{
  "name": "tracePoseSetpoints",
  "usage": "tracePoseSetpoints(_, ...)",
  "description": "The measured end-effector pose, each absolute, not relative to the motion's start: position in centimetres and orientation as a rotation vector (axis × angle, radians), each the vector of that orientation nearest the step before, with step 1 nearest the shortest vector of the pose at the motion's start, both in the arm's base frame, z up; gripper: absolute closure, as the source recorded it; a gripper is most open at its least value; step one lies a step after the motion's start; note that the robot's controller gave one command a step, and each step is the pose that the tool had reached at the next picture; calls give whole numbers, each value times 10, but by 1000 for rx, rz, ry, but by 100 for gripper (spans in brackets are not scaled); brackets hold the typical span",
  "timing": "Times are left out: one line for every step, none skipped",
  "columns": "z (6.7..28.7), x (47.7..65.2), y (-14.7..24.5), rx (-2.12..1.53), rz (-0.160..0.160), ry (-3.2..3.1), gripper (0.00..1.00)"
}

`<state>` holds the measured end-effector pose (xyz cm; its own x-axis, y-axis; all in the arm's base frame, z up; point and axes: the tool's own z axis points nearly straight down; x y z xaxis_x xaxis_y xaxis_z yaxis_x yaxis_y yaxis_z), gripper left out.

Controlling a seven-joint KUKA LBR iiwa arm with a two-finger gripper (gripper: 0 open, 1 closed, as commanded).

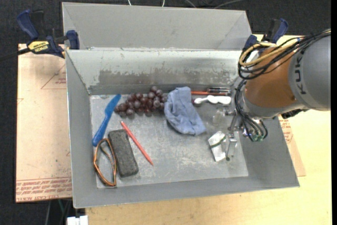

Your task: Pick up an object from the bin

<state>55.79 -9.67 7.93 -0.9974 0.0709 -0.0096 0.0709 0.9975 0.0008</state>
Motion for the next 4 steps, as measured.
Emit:
tracePoseSetpoints(74, 579, -63, 437, 2, 3089, 100)
tracePoseSetpoints(74, 579, -63, 438, 2, 3089, 100)
tracePoseSetpoints(119, 568, -56, 652, 3, 3058, 100)
tracePoseSetpoints(194, 580, -48, 648, 3, 3056, 100)
